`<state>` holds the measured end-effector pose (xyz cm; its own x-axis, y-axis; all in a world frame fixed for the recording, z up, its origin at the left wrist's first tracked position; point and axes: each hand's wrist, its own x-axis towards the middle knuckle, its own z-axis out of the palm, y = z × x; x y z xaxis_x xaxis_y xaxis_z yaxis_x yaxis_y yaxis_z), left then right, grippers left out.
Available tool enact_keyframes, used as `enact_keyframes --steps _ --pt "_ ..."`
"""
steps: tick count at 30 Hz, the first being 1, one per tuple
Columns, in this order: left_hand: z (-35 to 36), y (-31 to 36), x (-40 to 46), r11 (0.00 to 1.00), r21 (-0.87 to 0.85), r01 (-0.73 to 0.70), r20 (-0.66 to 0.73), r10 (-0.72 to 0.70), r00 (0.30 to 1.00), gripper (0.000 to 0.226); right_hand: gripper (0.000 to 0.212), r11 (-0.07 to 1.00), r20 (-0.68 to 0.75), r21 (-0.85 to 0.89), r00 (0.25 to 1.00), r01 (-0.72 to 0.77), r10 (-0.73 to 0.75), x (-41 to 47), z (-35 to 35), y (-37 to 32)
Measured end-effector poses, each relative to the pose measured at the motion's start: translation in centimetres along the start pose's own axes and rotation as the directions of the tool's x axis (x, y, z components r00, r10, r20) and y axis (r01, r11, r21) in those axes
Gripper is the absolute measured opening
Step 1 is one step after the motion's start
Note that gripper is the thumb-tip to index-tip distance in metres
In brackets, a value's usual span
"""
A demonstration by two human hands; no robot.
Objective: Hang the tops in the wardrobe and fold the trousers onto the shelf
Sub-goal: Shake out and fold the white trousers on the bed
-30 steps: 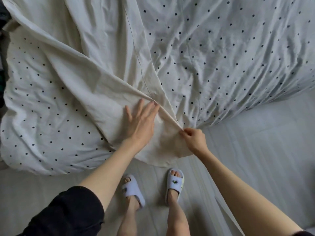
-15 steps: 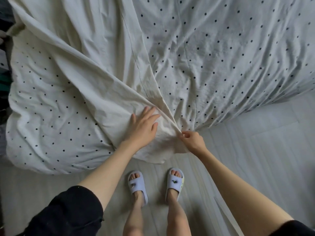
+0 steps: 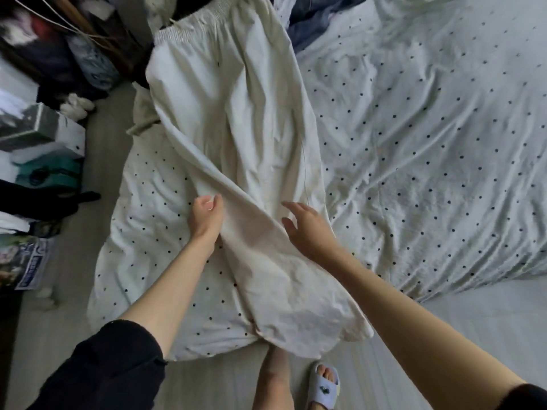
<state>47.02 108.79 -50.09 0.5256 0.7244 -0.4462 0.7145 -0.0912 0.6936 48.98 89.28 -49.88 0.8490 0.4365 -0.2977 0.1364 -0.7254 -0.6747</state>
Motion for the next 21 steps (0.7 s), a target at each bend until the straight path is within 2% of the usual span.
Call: enact_keyframes --steps 3,6,9,12,14,15,17,19,21 --pt "-1.1 3.7 5.8 0.999 -0.045 0.016 -0.040 -0.018 0.999 0.059 0.046 0.984 -0.034 -0.095 0.987 0.151 -0.155 5.0 -0.2 -3.9" --pt "-1.9 7.2 11.7 0.984 -0.145 0.101 0.010 -0.101 0.995 0.073 0.047 0.920 0.003 -0.261 0.954 0.290 -0.300 10.6 -0.1 -7.5" --pt "-2.5 8.8 14.9 0.926 -0.266 0.269 0.107 -0.249 0.963 0.056 0.046 0.841 0.056 -0.445 0.947 0.308 -0.317 14.5 0.0 -9.4" --pt "-3.3 9.3 15.9 0.776 -0.369 0.511 0.316 -0.412 0.855 0.027 0.049 0.777 0.080 -0.589 0.973 0.222 -0.217 17.2 -0.1 -9.5" --pt "-4.0 9.3 16.6 0.675 -0.428 0.601 0.423 -0.438 0.793 0.019 0.050 0.757 0.091 -0.628 0.983 0.181 -0.160 18.8 0.1 -9.4" --pt "-4.3 9.2 16.8 0.658 -0.455 0.600 0.447 -0.413 0.793 0.016 0.050 0.740 0.110 -0.649 0.984 0.177 -0.139 19.4 0.3 -9.3" --pt "-5.0 9.1 16.9 0.663 -0.518 0.540 0.425 -0.349 0.835 0.013 0.052 0.695 0.150 -0.695 0.983 0.184 -0.110 20.5 0.8 -9.0" --pt "-5.9 9.3 16.5 0.691 -0.590 0.418 0.284 -0.308 0.908 0.022 0.055 0.661 0.193 -0.729 0.980 0.179 -0.052 21.4 1.2 -8.8" --pt "-7.0 9.7 15.7 0.746 -0.606 0.276 0.130 -0.250 0.960 0.020 0.061 0.604 0.256 -0.770 0.967 0.204 0.000 22.0 1.1 -8.9"
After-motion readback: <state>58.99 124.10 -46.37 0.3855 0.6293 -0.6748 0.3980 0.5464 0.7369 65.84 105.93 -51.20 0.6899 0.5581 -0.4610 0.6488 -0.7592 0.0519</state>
